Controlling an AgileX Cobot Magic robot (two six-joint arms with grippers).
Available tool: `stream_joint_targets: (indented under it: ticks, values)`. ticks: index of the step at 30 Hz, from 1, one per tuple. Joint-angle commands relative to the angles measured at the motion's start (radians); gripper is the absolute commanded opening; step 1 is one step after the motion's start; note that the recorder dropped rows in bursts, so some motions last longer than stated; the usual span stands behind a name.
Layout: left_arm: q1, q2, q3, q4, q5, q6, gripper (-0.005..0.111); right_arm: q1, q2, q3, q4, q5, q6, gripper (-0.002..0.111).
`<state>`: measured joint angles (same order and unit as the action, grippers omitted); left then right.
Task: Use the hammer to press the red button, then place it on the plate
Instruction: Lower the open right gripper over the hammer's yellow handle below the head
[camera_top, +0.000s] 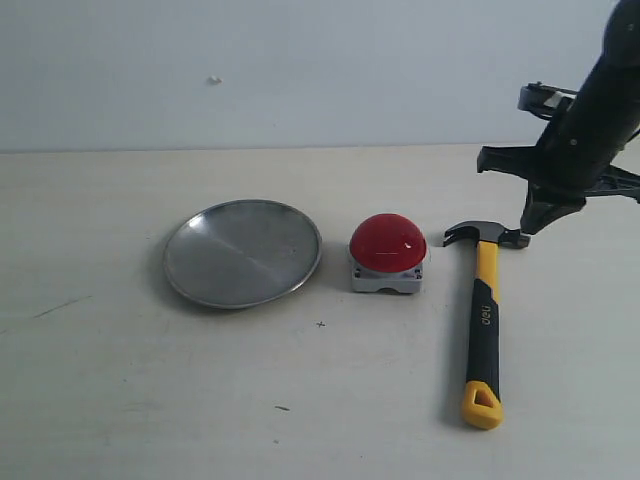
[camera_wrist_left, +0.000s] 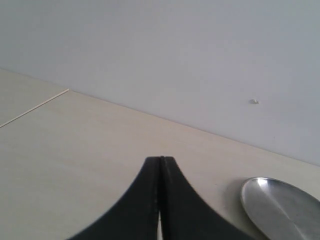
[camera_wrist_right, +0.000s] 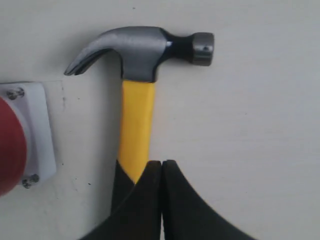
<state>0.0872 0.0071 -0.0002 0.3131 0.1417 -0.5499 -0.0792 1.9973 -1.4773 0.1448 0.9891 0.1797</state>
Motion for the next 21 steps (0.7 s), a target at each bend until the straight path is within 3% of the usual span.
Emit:
stream_joint_targets:
  ticks: [1, 6, 16, 21]
  values:
    - [-0.007, -0.007, 0.0, -0.003, -0.001, -0.005, 0.0, 0.071, -0.003, -0.006, -0.067, -0.015, 0.177, 0.0]
    - [-0.007, -0.007, 0.0, -0.003, -0.001, -0.005, 0.0, 0.103, -0.003, -0.006, -0.069, -0.015, 0.196, 0.009]
    - [-0.007, -0.007, 0.0, -0.003, -0.001, -0.005, 0.0, 0.103, 0.038, -0.005, -0.066, -0.056, 0.276, 0.062]
    - [-0.007, -0.007, 0.0, -0.003, -0.001, -0.005, 0.0, 0.103, 0.072, -0.005, -0.078, -0.092, 0.286, 0.066]
